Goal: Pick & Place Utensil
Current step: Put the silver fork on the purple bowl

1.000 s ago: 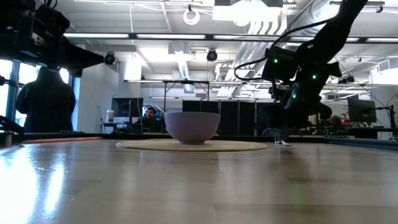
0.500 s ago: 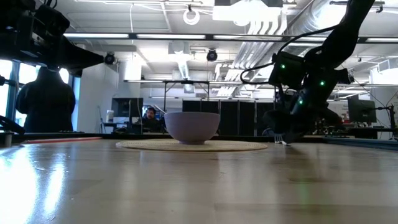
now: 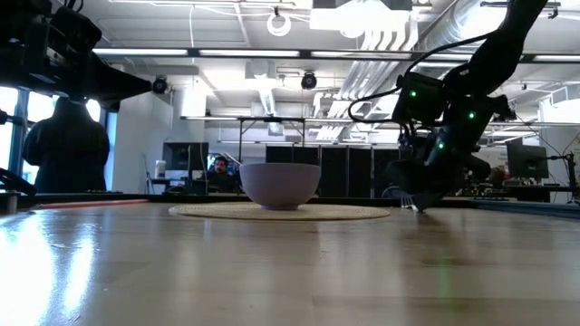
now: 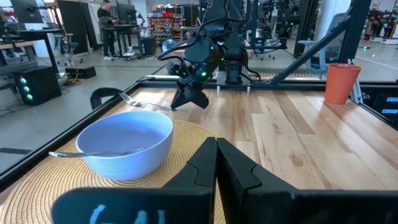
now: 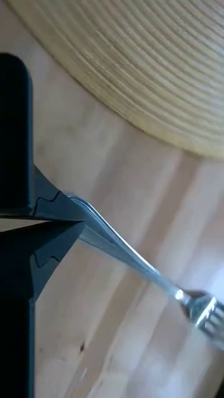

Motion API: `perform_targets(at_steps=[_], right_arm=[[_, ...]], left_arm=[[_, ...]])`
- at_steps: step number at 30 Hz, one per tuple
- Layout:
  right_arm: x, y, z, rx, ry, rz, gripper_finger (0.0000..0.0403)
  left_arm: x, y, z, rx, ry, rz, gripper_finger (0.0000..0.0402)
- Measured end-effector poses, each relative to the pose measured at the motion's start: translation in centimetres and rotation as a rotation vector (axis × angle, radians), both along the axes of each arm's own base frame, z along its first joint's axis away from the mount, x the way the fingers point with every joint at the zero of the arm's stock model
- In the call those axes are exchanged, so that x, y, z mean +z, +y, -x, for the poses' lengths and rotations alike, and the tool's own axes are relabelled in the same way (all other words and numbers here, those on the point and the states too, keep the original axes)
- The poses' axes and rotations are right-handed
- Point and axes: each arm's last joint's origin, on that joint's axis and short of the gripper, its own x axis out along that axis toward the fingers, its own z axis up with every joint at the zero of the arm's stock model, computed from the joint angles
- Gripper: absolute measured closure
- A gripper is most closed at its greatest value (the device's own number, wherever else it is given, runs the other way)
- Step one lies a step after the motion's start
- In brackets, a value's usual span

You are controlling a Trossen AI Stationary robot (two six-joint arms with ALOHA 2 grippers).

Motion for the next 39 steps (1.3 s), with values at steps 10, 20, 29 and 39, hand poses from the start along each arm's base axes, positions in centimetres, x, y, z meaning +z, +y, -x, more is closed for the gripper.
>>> perform_targets(at_steps=[10, 20, 29, 39], right_arm=[[3.0, 4.4, 1.0, 0.288, 0.075, -0.272, 0.0397], [4.8, 8.5, 1.9, 0.291, 0.000, -0.274, 0.0396], [4.2, 7.4, 0.6, 0.092, -0.119, -0.057, 0.0336], [1.5, 5.2, 0.1, -0.109, -0.055, 0.045, 0.0289]], left_arm=[[0.0, 0.0, 0.0, 0.000, 0.000, 0.000, 0.0401], [0.0, 0.0, 0.0, 0.000, 0.000, 0.000, 0.0401], [0.0, 0.0, 0.0, 0.000, 0.000, 0.000, 0.0401], [0.0, 0.0, 0.0, 0.000, 0.000, 0.000, 0.0401]])
